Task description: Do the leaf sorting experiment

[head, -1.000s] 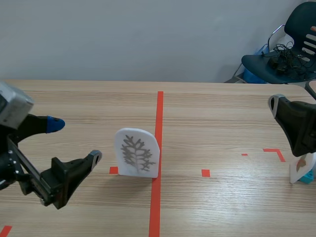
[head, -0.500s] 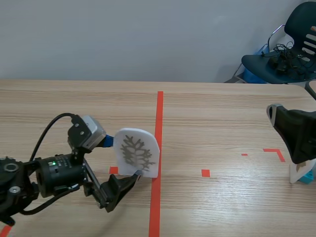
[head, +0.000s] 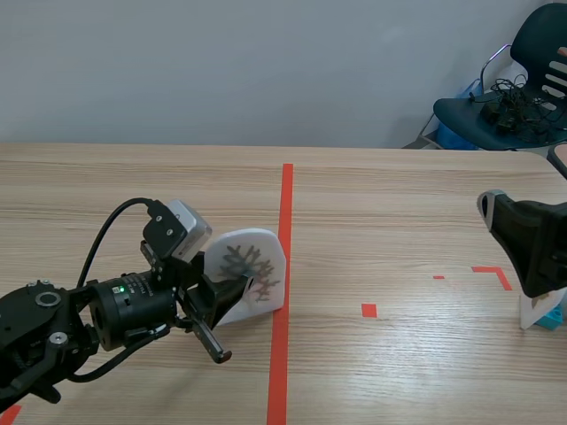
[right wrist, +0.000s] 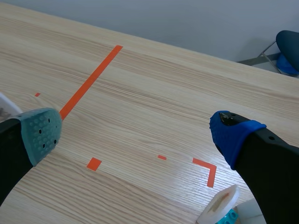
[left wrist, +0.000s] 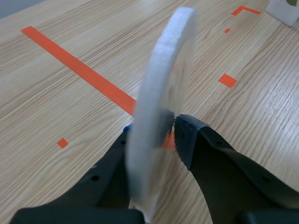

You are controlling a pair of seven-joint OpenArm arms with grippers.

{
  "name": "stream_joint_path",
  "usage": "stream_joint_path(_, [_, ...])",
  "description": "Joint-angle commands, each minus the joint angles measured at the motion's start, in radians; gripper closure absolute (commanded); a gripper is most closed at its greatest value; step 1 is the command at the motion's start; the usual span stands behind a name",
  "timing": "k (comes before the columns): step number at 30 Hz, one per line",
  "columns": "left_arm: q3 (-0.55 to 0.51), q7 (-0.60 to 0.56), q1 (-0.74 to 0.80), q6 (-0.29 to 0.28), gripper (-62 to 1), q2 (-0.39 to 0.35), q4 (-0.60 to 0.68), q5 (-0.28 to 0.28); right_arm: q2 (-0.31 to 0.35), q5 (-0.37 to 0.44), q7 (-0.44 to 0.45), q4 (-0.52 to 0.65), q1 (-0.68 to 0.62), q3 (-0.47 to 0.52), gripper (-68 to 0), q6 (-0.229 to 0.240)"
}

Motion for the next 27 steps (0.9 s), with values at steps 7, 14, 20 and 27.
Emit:
stream_joint_path(7, [-0.082,0.016,0.032,-0.046,-5.3,-0.061,0.140,-0.028,0.010,0.021,0.017,0.000,0.003,0.001,-67.9,0.001])
stream_joint_path(14, [-0.377,0.094,0.168,-0.054,-5.3,-0.158,0.328,-0.247,0.010,0.033,0.017,0.000,0.004,0.001,-67.9,0.005])
stream_joint_path(20, [-0.565,0.135,0.207,0.129,-5.6,-0.216,0.246,-0.414,0.010,0.039,0.017,0.000,0.004,0.001,-67.9,0.005])
stream_joint_path(27, [-0.577,0.050,0.163,0.204,-5.5,-0.238,0.007,-0.462,0.010,0.040,0.017,0.000,0.004,0.001,-67.9,0.005])
